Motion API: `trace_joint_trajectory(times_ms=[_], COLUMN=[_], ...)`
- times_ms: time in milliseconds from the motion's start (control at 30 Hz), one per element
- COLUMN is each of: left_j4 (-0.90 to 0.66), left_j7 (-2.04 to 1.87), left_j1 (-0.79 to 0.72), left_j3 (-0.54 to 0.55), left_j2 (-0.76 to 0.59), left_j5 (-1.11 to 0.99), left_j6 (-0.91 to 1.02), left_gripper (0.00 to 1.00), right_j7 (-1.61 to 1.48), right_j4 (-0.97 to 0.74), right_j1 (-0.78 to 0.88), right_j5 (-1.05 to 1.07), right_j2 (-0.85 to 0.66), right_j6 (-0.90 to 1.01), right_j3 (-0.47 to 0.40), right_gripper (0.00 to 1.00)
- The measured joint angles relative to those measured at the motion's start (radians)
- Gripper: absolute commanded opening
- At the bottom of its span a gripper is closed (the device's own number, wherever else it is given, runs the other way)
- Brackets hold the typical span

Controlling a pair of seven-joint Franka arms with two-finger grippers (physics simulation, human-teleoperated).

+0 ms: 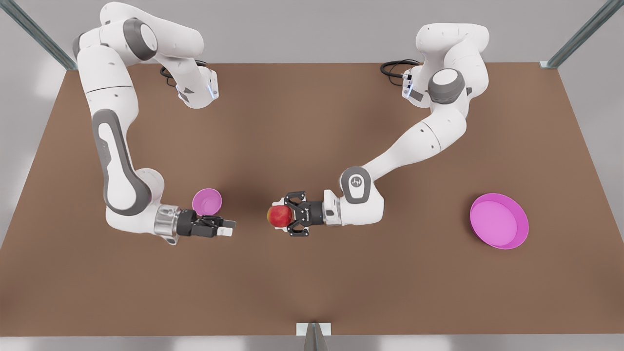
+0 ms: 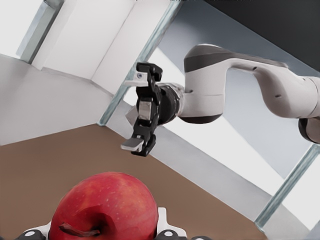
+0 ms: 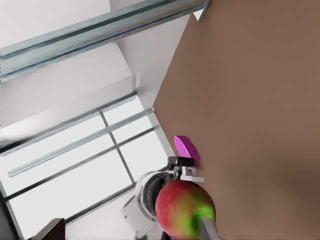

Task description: Use the left arm to pick up the apple from the plate, transfer it to the gripper of the right arm, and then use the right arm to place it into the bowl

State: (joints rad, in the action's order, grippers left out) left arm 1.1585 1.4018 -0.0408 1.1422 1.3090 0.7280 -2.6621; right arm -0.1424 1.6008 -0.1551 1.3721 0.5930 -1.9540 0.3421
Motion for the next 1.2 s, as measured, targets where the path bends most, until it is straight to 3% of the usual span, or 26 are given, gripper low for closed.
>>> trace_joint_trajectory(times_ms=[367, 1200], left_j4=[-0.002, -0.005], left_j7=[0.311, 0.601], left_j1=[-0.009, -0.020], left_j3=[0.000, -0.003], left_j2=[0.003, 0.003], left_j5=[0.093, 0.115], left_j6=[0.007, 0.006], left_gripper=[0.73, 0.73], right_j7=[-0.323, -0.689], right_j4=[0.113, 0.085], right_j1=[0.013, 0.168], right_j5=[0.024, 0.168], right_j2=[0.001, 0.060], right_j6=[0.036, -0.151], right_j3=[0.066, 0.071], right_gripper=[1.00, 1.00])
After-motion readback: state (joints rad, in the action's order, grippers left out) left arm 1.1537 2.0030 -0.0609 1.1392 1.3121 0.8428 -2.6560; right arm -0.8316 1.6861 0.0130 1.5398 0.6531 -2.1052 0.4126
